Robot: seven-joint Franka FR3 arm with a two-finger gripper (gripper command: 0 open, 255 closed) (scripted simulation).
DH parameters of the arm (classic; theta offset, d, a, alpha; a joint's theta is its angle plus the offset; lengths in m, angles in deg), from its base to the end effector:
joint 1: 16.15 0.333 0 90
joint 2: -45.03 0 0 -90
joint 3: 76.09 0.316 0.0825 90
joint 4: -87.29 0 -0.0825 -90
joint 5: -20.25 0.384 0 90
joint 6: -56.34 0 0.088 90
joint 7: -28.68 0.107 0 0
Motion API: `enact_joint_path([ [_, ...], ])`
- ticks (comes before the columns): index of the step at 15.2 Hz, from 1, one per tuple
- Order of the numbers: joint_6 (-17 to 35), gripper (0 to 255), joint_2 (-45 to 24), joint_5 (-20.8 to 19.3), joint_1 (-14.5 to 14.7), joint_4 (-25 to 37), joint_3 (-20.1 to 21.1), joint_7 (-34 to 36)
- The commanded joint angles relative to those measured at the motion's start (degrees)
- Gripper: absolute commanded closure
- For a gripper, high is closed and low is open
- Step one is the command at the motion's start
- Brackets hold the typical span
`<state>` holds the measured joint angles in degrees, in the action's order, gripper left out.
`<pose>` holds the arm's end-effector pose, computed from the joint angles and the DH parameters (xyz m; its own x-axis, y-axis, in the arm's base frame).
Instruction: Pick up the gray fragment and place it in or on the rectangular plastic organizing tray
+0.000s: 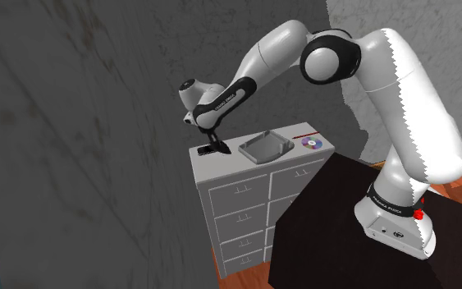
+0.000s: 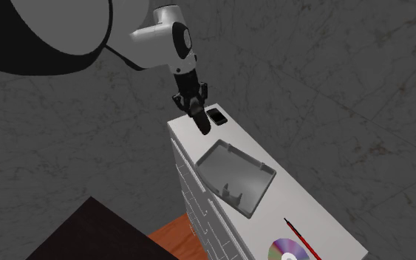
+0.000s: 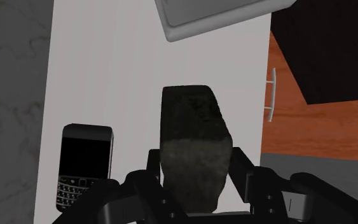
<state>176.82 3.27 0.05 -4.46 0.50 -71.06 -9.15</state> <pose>0.6753 0.1762 0.2235 0.4179 0.8727 -0.2524 0.9077 -0.4125 0.0765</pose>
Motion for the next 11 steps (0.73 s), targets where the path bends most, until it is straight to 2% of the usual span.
enact_joint_path([
  [1,-0.99,255,1.09,0.2,-0.04,-0.09,0.14,-0.27],
  [11,-6.06,255,5.27,1.16,-0.2,0.97,0.66,-1.8],
])
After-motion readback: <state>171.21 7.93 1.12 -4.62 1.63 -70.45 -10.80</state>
